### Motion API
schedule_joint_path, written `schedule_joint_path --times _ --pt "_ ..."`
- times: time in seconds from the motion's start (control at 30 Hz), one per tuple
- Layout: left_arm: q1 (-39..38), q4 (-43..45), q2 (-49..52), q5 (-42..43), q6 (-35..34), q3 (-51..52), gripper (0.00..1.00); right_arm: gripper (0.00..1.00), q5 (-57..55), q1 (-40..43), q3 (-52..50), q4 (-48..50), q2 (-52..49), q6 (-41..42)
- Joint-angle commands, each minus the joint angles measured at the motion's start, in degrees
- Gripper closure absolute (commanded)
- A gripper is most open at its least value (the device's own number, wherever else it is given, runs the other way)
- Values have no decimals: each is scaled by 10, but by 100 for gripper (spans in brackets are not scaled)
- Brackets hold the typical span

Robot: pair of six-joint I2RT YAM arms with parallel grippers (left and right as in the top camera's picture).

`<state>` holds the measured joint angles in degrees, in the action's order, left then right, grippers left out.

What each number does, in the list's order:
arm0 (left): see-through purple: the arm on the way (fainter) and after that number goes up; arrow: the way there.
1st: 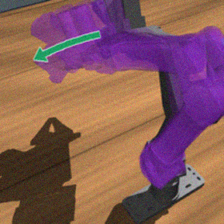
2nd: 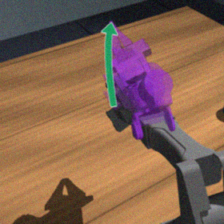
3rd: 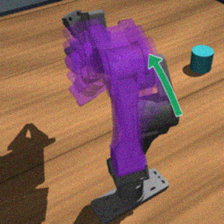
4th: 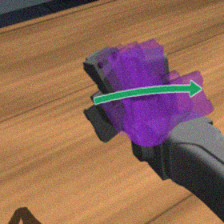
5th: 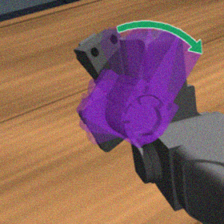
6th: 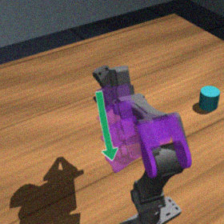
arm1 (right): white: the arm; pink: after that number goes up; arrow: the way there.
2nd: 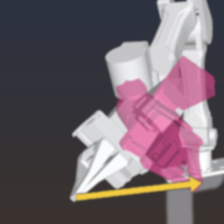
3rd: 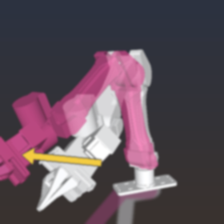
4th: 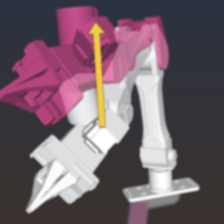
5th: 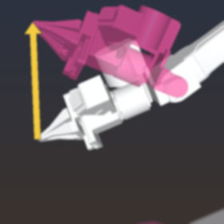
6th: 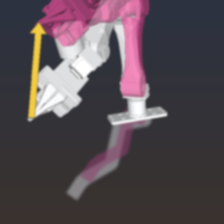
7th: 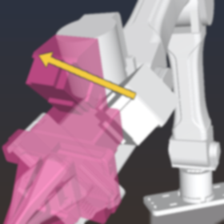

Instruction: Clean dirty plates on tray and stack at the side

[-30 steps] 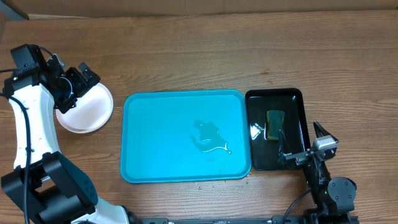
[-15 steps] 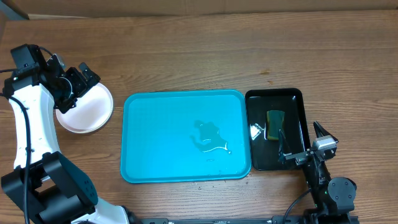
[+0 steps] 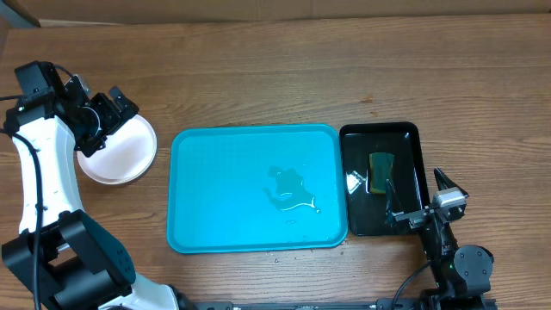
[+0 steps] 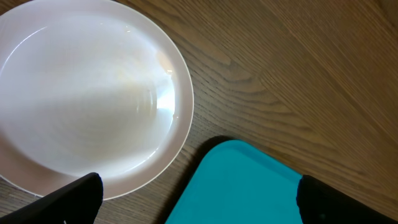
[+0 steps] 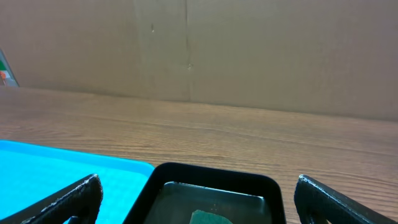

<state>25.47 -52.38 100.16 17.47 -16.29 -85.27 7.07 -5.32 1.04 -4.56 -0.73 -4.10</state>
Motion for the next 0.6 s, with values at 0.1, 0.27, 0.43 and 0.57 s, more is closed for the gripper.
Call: schedule_joint_path --times 0.1,0.27,0.43,0.57 --pt "-36 -1 -97 -6 9 -10 0 0 -2 3 -6 3 6 -2" --pt "-100 -1 -185 -6 9 -10 0 0 -2 3 -6 3 6 -2" --pt "-184 -1 -300 -6 9 -10 0 0 -2 3 -6 3 6 -2" --pt "-244 -1 -402 -5 9 -10 0 0 -2 3 -6 3 6 -2"
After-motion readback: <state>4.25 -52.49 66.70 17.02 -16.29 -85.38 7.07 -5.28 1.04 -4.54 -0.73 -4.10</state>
